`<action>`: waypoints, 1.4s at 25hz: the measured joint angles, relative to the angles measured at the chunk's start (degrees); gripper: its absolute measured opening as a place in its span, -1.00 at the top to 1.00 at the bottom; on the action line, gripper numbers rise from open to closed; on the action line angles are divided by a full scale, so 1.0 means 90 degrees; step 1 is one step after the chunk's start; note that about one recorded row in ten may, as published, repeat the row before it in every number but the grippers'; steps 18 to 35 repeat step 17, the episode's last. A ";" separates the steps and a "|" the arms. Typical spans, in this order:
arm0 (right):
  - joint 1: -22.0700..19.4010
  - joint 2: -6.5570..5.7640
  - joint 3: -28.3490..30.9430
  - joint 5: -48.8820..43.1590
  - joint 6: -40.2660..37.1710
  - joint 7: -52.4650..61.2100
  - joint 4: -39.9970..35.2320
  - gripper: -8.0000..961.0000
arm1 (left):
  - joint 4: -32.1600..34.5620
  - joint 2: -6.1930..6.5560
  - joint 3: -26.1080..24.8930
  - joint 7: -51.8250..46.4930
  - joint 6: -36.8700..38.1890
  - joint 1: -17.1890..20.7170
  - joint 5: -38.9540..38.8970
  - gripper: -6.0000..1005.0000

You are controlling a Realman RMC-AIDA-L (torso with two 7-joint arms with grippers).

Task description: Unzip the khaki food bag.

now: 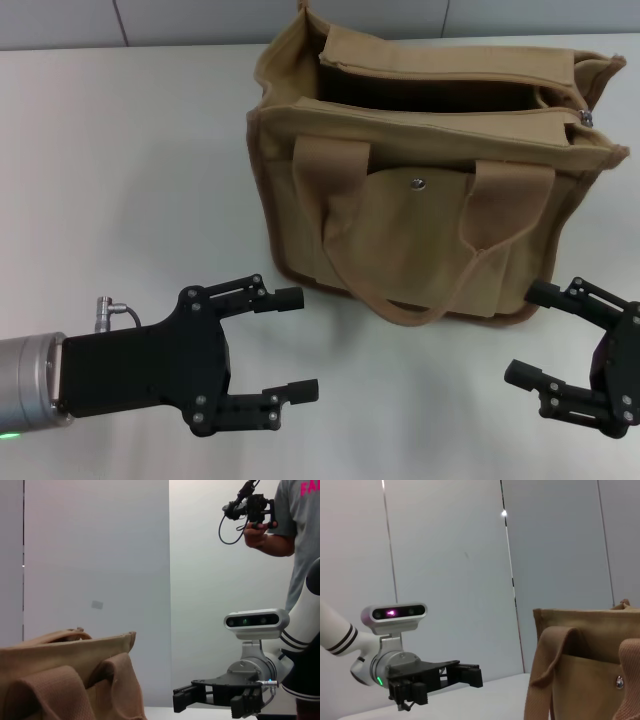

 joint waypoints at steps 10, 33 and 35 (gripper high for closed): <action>-0.0056 0.0023 0.0165 0.0326 -0.0070 -0.0025 0.0071 -0.70 | -0.0286 -0.0011 -0.0291 0.0681 0.0013 0.0191 -0.0373 -0.55; -0.0123 0.0027 0.0472 0.0813 -0.0074 -0.0053 0.0174 -0.70 | -0.0702 -0.0011 -0.0374 0.1578 0.0113 0.0472 -0.1347 -0.55; -0.0123 0.0027 0.0472 0.0813 -0.0074 -0.0053 0.0174 -0.70 | -0.0702 -0.0011 -0.0374 0.1578 0.0113 0.0472 -0.1347 -0.55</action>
